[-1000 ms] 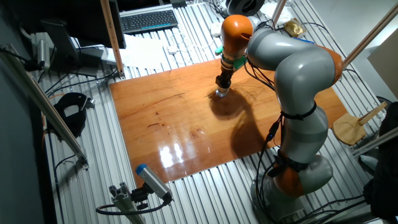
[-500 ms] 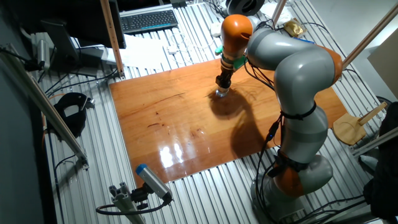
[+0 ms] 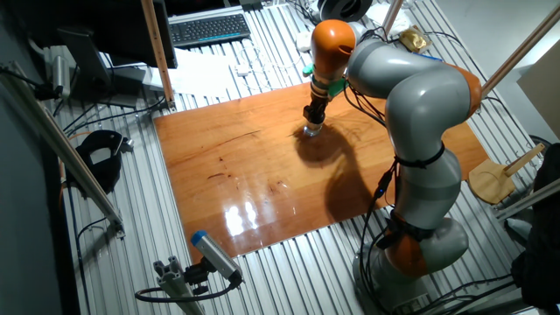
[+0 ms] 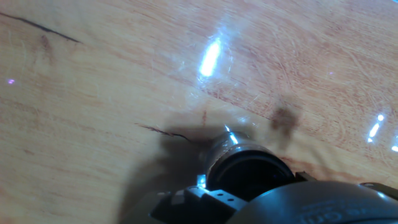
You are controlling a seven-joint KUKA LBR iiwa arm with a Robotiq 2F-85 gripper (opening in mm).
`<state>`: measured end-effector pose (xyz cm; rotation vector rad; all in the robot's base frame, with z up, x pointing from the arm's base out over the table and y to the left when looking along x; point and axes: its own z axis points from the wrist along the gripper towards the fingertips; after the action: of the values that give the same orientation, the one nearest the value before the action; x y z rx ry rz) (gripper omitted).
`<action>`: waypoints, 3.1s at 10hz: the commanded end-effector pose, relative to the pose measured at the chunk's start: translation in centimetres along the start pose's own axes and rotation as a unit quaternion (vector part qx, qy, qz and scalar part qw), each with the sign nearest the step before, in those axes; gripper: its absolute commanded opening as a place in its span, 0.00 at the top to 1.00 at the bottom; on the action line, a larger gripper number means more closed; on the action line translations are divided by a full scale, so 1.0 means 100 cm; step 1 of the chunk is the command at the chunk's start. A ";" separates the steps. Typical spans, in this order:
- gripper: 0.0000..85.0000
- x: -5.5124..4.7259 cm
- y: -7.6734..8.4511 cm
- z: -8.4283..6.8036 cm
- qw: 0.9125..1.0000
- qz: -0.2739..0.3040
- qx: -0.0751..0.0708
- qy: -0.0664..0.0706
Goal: Screw the lid onto the jar
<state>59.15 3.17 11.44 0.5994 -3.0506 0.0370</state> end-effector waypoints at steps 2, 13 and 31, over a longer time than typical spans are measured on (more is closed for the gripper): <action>0.40 0.000 0.001 0.000 1.000 0.012 0.004 0.001; 0.40 0.001 0.001 0.002 0.996 0.092 0.003 0.010; 0.40 0.002 0.004 0.003 0.981 0.196 -0.008 0.006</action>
<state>58.85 3.43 11.14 -0.0105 -3.0984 0.0265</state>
